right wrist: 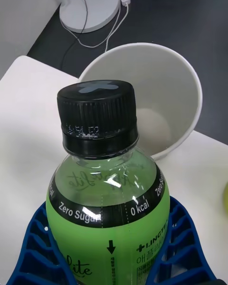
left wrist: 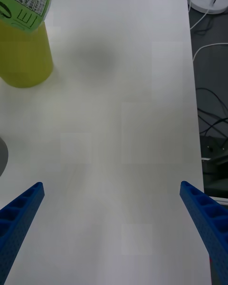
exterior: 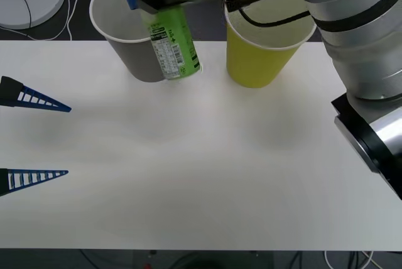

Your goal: Put the can into the green bin and the plastic bottle into the gray bin

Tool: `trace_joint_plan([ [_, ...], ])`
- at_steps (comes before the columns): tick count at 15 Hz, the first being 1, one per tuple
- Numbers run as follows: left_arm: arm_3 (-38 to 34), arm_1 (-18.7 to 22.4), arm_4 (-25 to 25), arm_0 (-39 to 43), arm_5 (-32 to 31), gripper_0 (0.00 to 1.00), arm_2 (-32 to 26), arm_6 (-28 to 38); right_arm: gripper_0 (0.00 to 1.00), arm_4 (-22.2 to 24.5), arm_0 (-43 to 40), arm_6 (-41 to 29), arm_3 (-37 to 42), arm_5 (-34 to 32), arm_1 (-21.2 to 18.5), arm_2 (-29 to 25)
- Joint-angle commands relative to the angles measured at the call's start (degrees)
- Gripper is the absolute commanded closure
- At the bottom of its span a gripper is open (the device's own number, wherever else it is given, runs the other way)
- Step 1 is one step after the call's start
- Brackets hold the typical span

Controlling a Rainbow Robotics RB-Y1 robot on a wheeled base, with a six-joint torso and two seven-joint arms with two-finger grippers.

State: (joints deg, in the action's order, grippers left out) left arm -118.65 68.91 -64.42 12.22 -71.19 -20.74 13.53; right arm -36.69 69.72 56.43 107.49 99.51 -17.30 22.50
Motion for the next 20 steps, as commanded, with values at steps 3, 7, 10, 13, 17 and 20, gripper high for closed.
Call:
trace_joint_plan([
  [3, 0.0, 0.0, 0.0, 0.0, 0.0, 0.0, 0.0, 0.0, 1.0, 2.0, 4.9, 0.3, -9.5, -2.2, 2.2, 0.0],
  [7, 0.0, 0.0, 0.0, 0.0, 0.0, 0.0, 0.0, 0.0, 1.0, 3.4, 8.2, 0.7, -17.0, -6.6, 3.7, 0.1],
  [10, 0.0, 0.0, 0.0, 0.0, 0.0, 0.0, 0.0, 0.0, 1.0, 4.9, 10.6, 0.9, -23.1, -10.9, 5.1, 0.6],
  [13, 0.0, 0.0, 0.0, 0.0, 0.0, 0.0, 0.0, 0.0, 1.0, 6.0, 12.6, 0.8, -28.5, -15.7, 6.2, 1.8],
  [17, 0.0, 0.0, 0.0, 0.0, 0.0, 0.0, 0.0, 0.0, 1.0, 6.4, 15.9, 0.4, -35.2, -19.7, 7.5, 3.8],
  [20, 0.0, 0.0, 0.0, 0.0, 0.0, 0.0, 0.0, 0.0, 1.0, 5.7, 19.1, 0.7, -41.6, -21.6, 8.7, 4.3],
])
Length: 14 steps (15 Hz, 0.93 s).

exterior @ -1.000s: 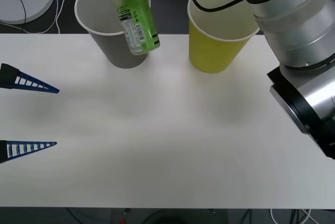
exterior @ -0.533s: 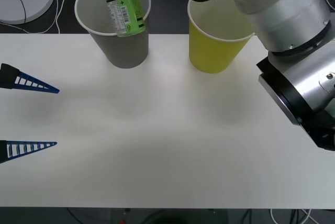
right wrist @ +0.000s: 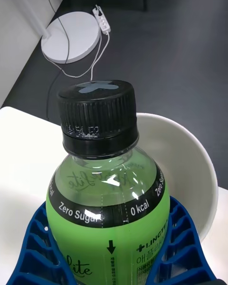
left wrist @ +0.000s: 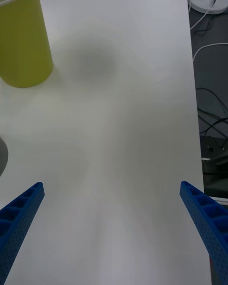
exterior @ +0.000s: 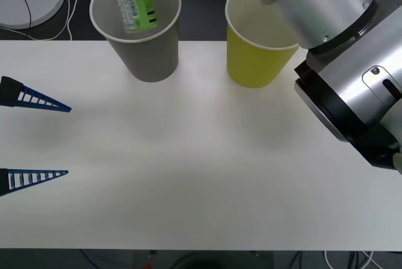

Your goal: Put the can into the green bin and the plastic bottle into the gray bin

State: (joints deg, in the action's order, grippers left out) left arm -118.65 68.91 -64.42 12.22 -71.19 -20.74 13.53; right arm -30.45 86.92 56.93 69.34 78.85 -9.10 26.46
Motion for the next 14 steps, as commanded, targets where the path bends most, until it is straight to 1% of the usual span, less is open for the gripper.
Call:
trace_joint_plan([
  [1, 0.0, 0.0, 0.0, 0.0, 0.0, 0.0, 0.0, 0.0, 1.0, -1.2, 3.0, 0.2, -5.5, -1.2, 0.7, 0.8],
  [4, 0.0, 0.0, 0.0, 0.0, 0.0, 0.0, 0.0, 0.0, 1.0, -2.0, 5.3, 0.4, -9.9, -1.7, 1.4, 1.1],
  [7, 0.0, 0.0, 0.0, 0.0, 0.0, 0.0, 0.0, 0.0, 1.0, -2.3, 6.7, -0.2, -12.7, -3.4, 1.6, 2.2],
  [14, 0.0, 0.0, 0.0, 0.0, 0.0, 0.0, 0.0, 0.0, 1.0, -1.7, 6.8, -1.4, -12.9, -4.4, 1.6, 2.1],
])
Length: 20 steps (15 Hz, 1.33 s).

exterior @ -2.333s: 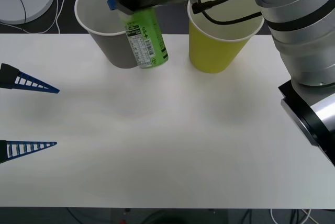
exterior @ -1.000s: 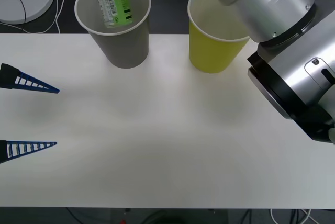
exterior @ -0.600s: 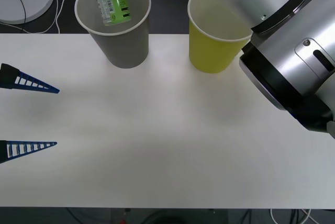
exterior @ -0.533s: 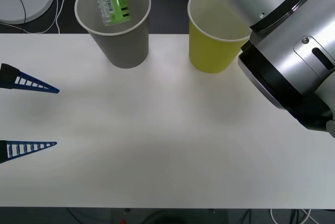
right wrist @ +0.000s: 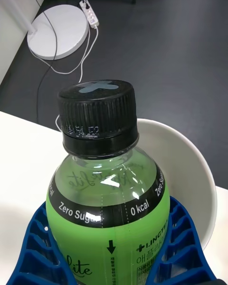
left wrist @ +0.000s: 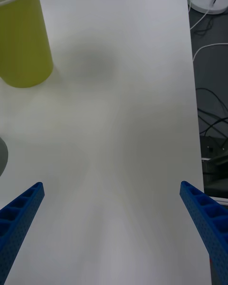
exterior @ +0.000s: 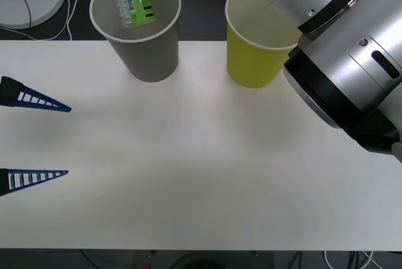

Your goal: Put the can into the green bin and the plastic bottle into the gray bin

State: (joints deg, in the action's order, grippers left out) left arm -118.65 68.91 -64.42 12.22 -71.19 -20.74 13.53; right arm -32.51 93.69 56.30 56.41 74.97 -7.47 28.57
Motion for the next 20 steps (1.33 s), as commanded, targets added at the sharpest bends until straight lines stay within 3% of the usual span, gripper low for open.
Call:
trace_joint_plan([
  [1, 0.0, 0.0, 0.0, 0.0, 0.0, 0.0, 0.0, 0.0, 1.0, 0.7, 0.0, -1.1, 0.0, -0.6, 0.0, 0.0],
  [9, 0.0, 0.0, 0.0, 0.0, 0.0, 0.0, 0.0, 0.0, 0.98, 1.1, 0.2, -1.5, -1.8, -2.6, 0.0, 0.0],
  [10, 0.0, 0.0, 0.0, 0.0, 0.0, 0.0, 0.0, 0.0, 0.44, 1.6, 0.2, -1.3, -1.8, -2.6, 0.0, 0.1],
  [11, 0.0, 0.0, 0.0, 0.0, 0.0, 0.0, 0.0, 0.0, 0.0, 1.8, 0.2, -1.0, -1.8, -2.6, 0.2, 0.1],
  [20, 0.0, 0.0, 0.0, 0.0, 0.0, 0.0, 0.0, 0.0, 0.0, 2.1, 0.2, -1.0, -1.3, -2.7, 0.3, 0.1],
])
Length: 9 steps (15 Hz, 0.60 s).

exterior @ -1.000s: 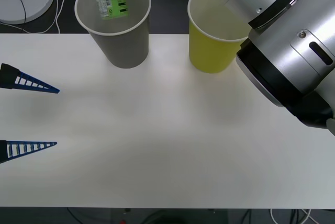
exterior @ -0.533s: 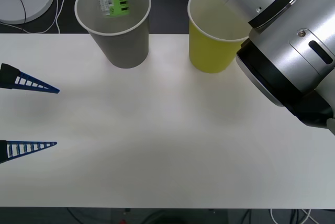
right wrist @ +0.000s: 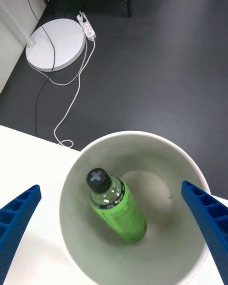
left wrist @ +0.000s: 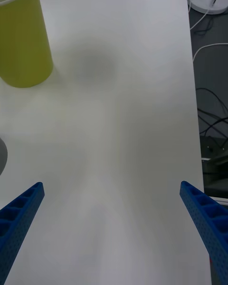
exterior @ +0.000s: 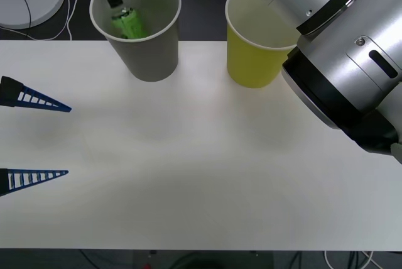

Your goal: Put the can into the green bin and the plastic bottle into the gray bin

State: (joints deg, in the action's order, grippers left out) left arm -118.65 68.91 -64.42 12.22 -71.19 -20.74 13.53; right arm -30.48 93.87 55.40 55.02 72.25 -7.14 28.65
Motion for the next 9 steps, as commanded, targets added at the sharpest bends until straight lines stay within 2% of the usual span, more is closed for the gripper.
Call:
trace_joint_plan([
  [1, 0.0, 0.0, 0.0, 0.0, 0.0, 0.0, 0.0, 0.0, 0.0, 0.2, 0.0, -0.1, 0.1, 0.1, 0.0, 0.0],
  [6, 0.0, 0.0, 0.0, 0.0, 0.0, 0.0, 0.0, 0.0, 0.0, 0.1, -0.1, 0.1, 0.8, 0.8, -0.1, 0.0],
  [9, 0.0, 0.0, 0.0, 0.0, 0.0, 0.0, 0.0, 0.0, 0.0, 0.7, -1.8, 0.1, 5.4, 3.2, -0.7, -0.1],
])
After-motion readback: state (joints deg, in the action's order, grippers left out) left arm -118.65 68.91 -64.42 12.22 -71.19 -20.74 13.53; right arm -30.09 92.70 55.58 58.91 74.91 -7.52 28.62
